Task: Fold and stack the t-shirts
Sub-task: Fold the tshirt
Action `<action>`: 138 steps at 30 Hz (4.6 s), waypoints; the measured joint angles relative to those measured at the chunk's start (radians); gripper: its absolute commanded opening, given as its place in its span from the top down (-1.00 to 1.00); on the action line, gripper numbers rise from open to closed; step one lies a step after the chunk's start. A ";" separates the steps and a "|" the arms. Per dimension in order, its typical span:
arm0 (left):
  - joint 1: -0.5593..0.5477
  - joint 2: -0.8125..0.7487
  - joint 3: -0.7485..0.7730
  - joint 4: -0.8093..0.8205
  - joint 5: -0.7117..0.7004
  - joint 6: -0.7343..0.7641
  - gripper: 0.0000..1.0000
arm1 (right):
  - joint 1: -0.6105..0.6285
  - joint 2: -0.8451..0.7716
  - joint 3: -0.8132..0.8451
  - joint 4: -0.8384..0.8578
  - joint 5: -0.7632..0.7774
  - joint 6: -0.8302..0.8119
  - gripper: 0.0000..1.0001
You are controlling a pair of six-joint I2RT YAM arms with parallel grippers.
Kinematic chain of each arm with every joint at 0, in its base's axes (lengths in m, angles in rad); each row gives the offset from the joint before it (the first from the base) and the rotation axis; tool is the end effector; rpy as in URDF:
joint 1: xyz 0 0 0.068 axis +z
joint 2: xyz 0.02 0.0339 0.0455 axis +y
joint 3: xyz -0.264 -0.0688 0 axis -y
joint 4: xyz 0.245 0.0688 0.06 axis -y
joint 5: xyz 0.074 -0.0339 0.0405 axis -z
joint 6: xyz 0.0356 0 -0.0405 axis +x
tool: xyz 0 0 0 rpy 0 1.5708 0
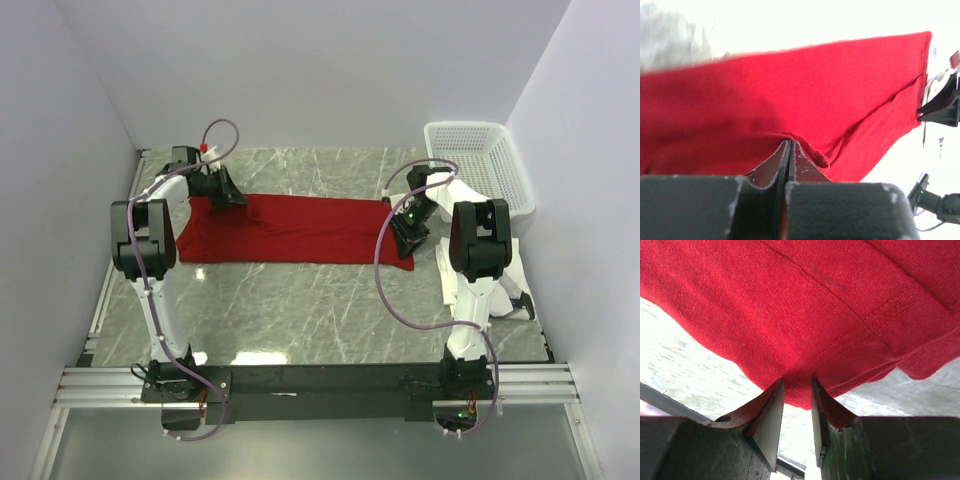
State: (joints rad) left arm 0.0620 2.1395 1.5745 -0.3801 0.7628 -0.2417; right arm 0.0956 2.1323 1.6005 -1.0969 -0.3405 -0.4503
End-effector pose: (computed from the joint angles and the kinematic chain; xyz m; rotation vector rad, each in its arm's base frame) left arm 0.4603 0.0039 0.1746 -0.0553 2.4205 -1.0287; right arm 0.3930 0.0496 0.1571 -0.8185 2.9811 0.5389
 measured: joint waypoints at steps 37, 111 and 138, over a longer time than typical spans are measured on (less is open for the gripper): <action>0.072 -0.295 -0.341 -0.298 -0.327 0.233 0.15 | 0.152 -0.077 -0.116 0.132 0.181 -0.031 0.27; 0.000 0.208 0.369 -0.357 -0.333 0.164 0.04 | 0.949 -0.469 -0.581 0.216 0.186 -0.089 -0.65; -0.084 0.035 0.180 -0.314 -0.383 0.192 0.05 | 0.350 -0.103 -0.096 0.099 0.092 -0.095 0.64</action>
State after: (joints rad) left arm -0.0223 2.1746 1.7542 -0.6941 0.3798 -0.0494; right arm 0.4454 2.0296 1.5047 -0.9977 -0.2481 -0.5449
